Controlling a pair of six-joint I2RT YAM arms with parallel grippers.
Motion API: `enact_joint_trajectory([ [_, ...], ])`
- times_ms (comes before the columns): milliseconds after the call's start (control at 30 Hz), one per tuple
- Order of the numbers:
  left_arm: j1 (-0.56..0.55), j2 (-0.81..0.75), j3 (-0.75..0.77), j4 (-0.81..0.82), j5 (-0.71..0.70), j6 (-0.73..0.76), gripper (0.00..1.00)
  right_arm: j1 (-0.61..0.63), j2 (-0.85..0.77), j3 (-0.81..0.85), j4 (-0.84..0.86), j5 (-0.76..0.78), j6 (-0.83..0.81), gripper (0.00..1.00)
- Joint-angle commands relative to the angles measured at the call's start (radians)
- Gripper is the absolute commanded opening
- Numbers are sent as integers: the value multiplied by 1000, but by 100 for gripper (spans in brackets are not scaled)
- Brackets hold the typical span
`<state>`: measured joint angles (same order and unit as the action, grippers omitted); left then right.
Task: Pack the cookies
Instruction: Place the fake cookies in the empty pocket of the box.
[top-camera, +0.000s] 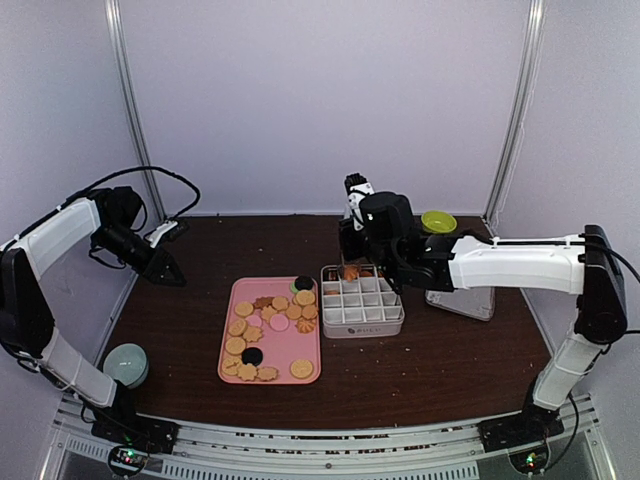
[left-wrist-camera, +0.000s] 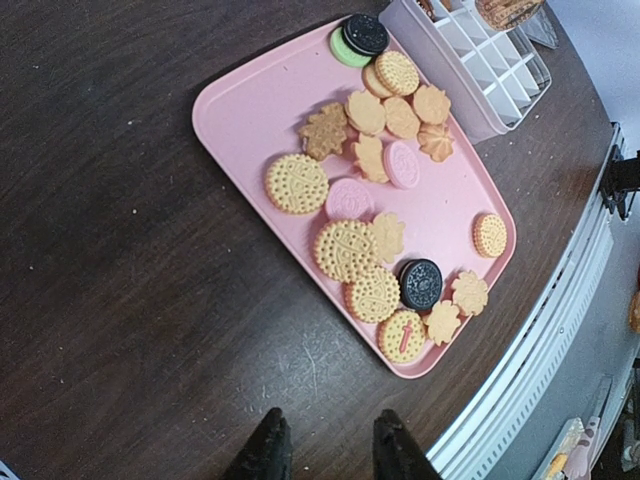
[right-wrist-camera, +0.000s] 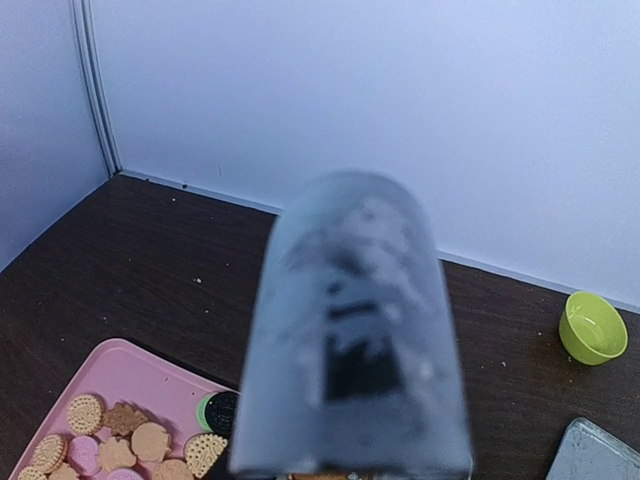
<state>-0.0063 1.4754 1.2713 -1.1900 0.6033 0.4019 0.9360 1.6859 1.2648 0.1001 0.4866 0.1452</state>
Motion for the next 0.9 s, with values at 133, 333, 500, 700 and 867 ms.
enact_joint_trajectory([
  [133,8,-9,33,-8,6,7,31,-6,46,-8,27,-13,33,25],
  [333,7,-10,33,-8,7,8,31,-16,57,-22,27,-12,42,27],
  [500,8,-15,30,-8,3,9,31,-24,62,-27,22,-16,47,36],
  [700,8,-18,33,-7,3,10,32,-24,50,-22,17,-22,42,47],
  [867,7,-20,35,-9,-1,12,32,-21,25,-12,12,-22,26,48],
])
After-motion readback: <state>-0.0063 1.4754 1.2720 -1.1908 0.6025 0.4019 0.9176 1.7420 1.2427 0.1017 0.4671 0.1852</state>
